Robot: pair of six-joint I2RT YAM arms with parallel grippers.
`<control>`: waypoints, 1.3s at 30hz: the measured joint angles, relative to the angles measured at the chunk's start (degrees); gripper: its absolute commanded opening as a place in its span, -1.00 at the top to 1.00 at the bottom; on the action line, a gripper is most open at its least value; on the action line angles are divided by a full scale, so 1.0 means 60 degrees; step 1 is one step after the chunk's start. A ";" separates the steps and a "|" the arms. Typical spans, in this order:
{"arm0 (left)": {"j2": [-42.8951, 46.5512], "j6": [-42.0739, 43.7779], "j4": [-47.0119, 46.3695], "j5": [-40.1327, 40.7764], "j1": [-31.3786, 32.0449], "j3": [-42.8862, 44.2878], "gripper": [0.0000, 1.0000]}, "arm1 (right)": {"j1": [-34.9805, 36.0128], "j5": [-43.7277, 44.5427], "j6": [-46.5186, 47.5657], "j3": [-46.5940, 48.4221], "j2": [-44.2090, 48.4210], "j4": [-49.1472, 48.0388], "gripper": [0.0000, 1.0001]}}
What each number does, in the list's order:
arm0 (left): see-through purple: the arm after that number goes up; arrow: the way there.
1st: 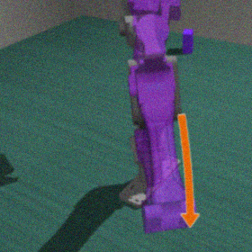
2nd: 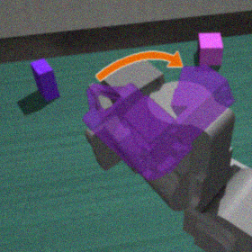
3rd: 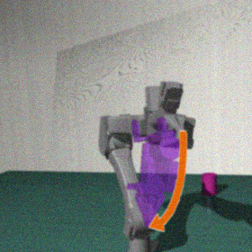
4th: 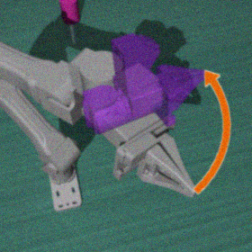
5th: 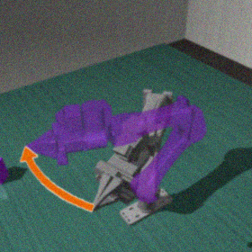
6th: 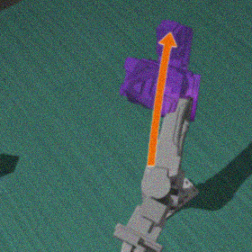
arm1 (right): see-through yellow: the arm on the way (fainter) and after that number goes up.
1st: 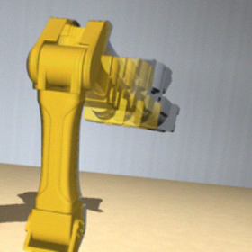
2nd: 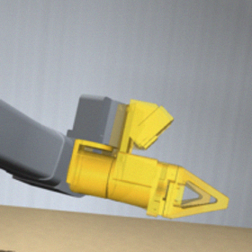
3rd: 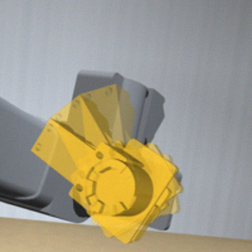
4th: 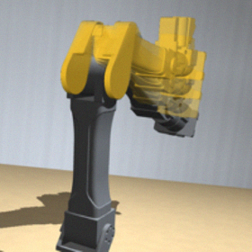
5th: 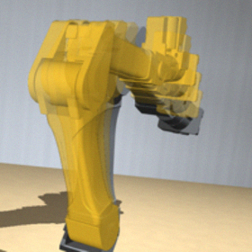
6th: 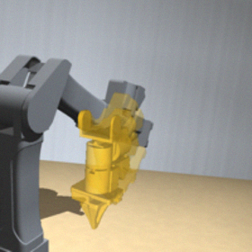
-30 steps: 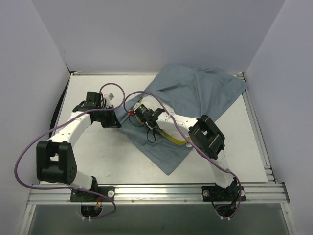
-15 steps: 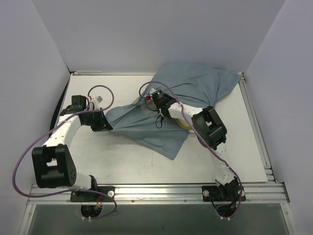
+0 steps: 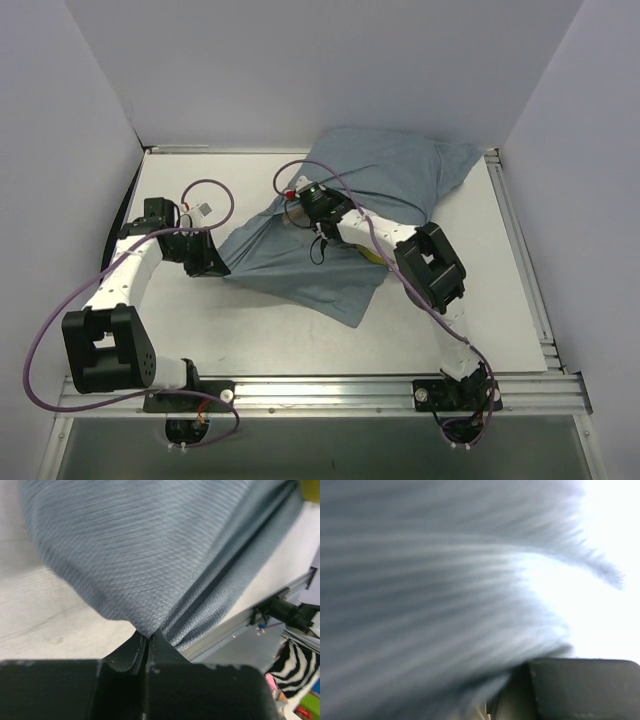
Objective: Put the pillow into the pillowcase
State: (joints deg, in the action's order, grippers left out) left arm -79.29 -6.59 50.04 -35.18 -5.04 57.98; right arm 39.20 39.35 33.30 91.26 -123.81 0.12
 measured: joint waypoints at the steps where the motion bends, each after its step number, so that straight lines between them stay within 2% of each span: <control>1: -0.0004 0.0000 0.0095 -0.0117 0.0036 0.0000 1.00 | 0.0262 -0.0025 -0.0120 -0.0004 -0.0055 0.0080 0.69; 2: -0.0011 -0.0022 0.0164 -0.0273 0.0062 0.0000 0.95 | 0.0510 -0.0073 -0.0266 -0.0018 -0.0127 0.0149 0.22; 4: -0.0011 -0.0047 0.0222 -0.0557 0.0073 0.0004 0.72 | 0.0994 -0.0273 -0.0528 -0.0226 -0.0229 0.0277 -0.08; 5: -0.0011 -0.0073 0.0215 -0.0656 0.0069 0.0004 0.52 | 0.1224 -0.0506 -0.0667 -0.0470 -0.0208 0.0350 -0.34; 6: -0.0011 -0.0073 0.0211 -0.0732 0.0066 0.0007 0.27 | 0.1453 -0.0969 -0.0907 -0.0907 -0.0018 0.0463 -0.44; 9: -0.0029 -0.0168 0.0211 -0.0914 0.0022 0.0073 -0.03 | 0.1829 -0.2656 -0.1585 -0.1832 0.1089 0.1362 -0.65; 11: -0.0113 -0.0211 0.0113 -0.0987 -0.0004 0.0233 -0.11 | 0.1763 -0.4575 -0.2167 -0.2386 0.2597 0.2080 -0.77; 13: -0.0302 -0.0229 -0.0058 -0.1053 -0.0004 0.0550 -0.19 | 0.1490 -0.6371 -0.2616 -0.2790 0.4324 0.2575 -0.71; 15: -0.0463 -0.0102 -0.0237 -0.1045 0.0073 0.0889 -0.25 | 0.1013 -0.7650 -0.3049 -0.2918 0.5989 0.2940 -0.59; 16: -0.0499 0.0047 -0.0350 -0.1020 0.0146 0.1053 -0.35 | 0.0674 -0.8131 -0.3235 -0.2896 0.6659 0.3045 -0.55; 19: -0.0426 0.0834 -0.0798 -0.0652 0.0852 0.1450 -0.47 | -0.0922 -0.9100 -0.3821 -0.2801 0.7661 0.3439 -0.32; 21: -0.0226 0.1523 -0.1279 -0.0237 0.1967 0.1512 -0.57 | -0.2211 -0.9377 -0.4211 -0.2994 0.7719 0.3748 -0.27; 24: 0.0047 0.2608 -0.2237 0.0623 0.4350 0.1468 -0.62 | -0.3818 -0.9420 -0.4714 -0.3945 0.7129 0.4328 -0.18; 27: -0.0142 0.3694 -0.3523 0.1421 0.6688 0.1446 -0.63 | -0.4459 -0.9315 -0.5067 -0.4692 0.6240 0.5049 -0.17; 29: -0.0794 0.4291 -0.4255 0.1778 0.7752 0.1606 -0.62 | -0.4626 -0.9293 -0.5249 -0.4849 0.5705 0.5366 -0.14; 32: -0.2262 0.4747 -0.5042 0.2109 0.8349 0.2277 -0.63 | -0.4648 -0.9275 -0.5340 -0.4819 0.5388 0.5268 0.00; 35: -0.3537 0.4972 -0.5563 0.2331 0.8513 0.2856 -0.61 | -0.4630 -0.9158 -0.5373 -0.4699 0.5235 0.5187 0.04; 39: -0.3927 0.4980 -0.5701 0.2189 0.8393 0.2914 -0.57 | -0.4656 -0.8965 -0.5184 -0.4626 0.5348 0.5147 0.01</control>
State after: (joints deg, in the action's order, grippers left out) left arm -102.85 23.29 15.84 -22.04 45.32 75.46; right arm 11.27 -14.44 2.20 63.51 -91.72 31.00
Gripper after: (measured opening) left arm 0.791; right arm 0.482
